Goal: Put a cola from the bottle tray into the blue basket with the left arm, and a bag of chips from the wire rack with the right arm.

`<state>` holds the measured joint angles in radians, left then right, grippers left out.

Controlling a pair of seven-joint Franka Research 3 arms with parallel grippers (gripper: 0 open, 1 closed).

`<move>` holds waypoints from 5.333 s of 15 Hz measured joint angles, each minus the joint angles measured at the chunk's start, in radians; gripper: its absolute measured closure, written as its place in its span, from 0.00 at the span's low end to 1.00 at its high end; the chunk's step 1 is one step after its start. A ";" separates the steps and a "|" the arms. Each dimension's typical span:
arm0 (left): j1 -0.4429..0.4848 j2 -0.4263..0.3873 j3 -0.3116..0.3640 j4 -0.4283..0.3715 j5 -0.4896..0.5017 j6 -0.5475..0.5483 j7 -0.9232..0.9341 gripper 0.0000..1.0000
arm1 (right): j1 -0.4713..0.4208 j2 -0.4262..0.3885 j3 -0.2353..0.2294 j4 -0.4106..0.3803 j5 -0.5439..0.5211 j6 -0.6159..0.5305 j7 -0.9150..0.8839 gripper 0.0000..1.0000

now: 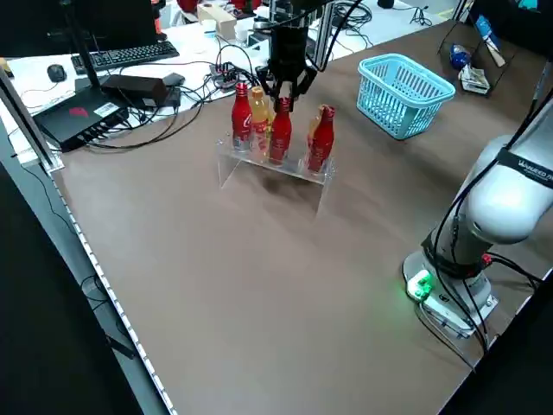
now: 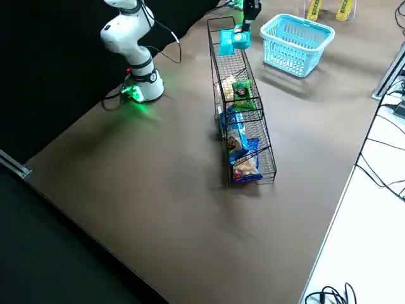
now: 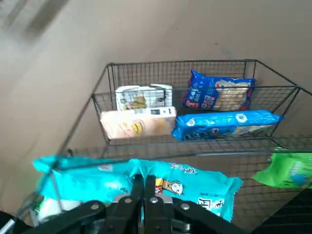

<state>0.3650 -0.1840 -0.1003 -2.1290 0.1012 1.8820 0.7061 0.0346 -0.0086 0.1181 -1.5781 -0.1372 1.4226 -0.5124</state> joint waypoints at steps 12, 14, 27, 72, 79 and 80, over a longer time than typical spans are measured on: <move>0.001 -0.004 0.003 0.092 0.000 -0.123 -0.012 0.68 | 0.202 0.098 0.006 0.000 0.217 0.109 0.492 0.97; 0.002 -0.007 0.005 0.150 0.000 -0.182 -0.012 0.68 | 0.255 0.135 0.006 0.010 0.220 0.175 0.595 0.97; -0.124 0.083 -0.071 0.532 -0.002 -0.514 -0.474 0.68 | 0.552 0.470 0.004 0.129 0.220 0.671 1.056 0.97; -0.864 0.718 -0.170 0.616 -0.259 0.027 -2.059 0.68 | 0.052 -0.002 -0.038 -0.023 0.194 0.102 0.462 0.00; -0.879 0.749 -0.170 0.624 -0.206 0.067 -2.046 0.37 | 0.053 -0.061 -0.037 -0.138 0.192 0.169 0.462 0.00; -0.882 0.749 -0.169 0.627 -0.199 0.067 -2.047 0.29 | 0.053 -0.061 -0.037 -0.139 0.192 0.169 0.462 0.00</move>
<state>-0.5170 0.5649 -0.2698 -1.5016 -0.0981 1.9492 -1.3407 0.0876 -0.0697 0.0814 -1.7168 0.0547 1.5912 -0.0506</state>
